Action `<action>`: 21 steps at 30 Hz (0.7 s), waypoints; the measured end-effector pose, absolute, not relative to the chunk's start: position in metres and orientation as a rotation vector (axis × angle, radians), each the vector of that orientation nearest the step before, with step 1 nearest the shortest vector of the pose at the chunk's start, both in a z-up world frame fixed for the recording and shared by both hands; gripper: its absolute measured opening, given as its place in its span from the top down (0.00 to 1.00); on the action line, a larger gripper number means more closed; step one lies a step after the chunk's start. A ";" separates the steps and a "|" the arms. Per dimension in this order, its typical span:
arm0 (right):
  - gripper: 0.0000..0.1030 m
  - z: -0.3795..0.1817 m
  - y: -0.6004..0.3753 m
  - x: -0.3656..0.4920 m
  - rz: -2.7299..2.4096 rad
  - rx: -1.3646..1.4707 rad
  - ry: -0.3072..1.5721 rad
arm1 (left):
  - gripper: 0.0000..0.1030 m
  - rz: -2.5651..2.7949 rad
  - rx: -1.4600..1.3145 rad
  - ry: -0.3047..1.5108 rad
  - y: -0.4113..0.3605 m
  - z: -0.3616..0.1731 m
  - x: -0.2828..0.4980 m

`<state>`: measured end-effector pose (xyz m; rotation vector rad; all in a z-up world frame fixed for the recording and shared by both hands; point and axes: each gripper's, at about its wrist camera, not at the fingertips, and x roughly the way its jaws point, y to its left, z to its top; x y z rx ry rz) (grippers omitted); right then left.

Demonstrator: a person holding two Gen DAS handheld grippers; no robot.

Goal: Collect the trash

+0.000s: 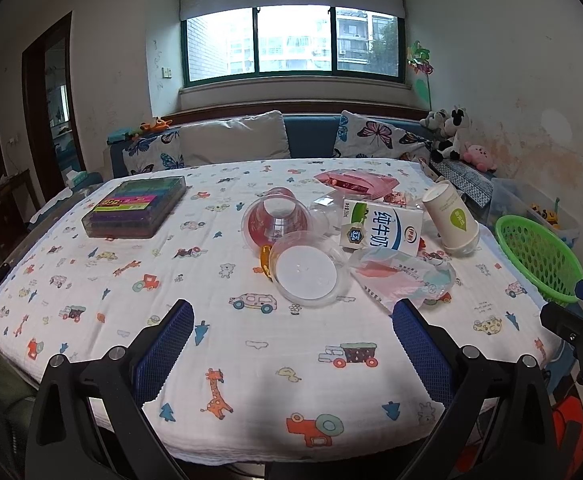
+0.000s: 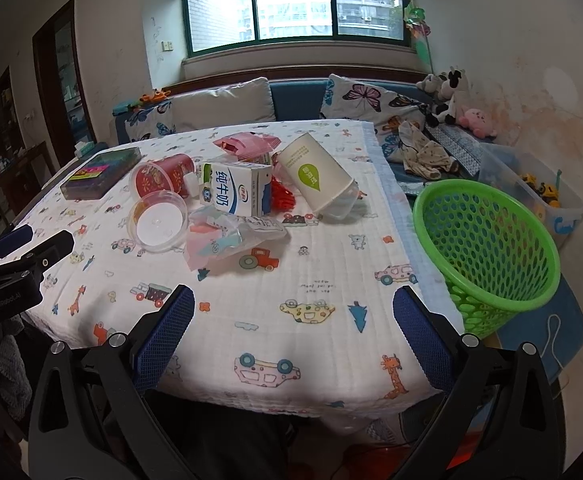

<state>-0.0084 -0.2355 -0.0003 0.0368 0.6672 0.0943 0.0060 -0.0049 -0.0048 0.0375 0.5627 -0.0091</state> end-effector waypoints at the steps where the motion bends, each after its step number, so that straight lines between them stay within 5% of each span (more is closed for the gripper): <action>1: 0.04 0.000 -0.235 -0.008 0.094 0.036 0.668 | 0.06 -0.008 0.039 0.562 -0.005 -0.005 0.006; 21: 0.04 -0.002 -0.237 -0.005 0.098 0.043 0.672 | 0.06 -0.003 0.050 0.564 -0.007 -0.002 0.009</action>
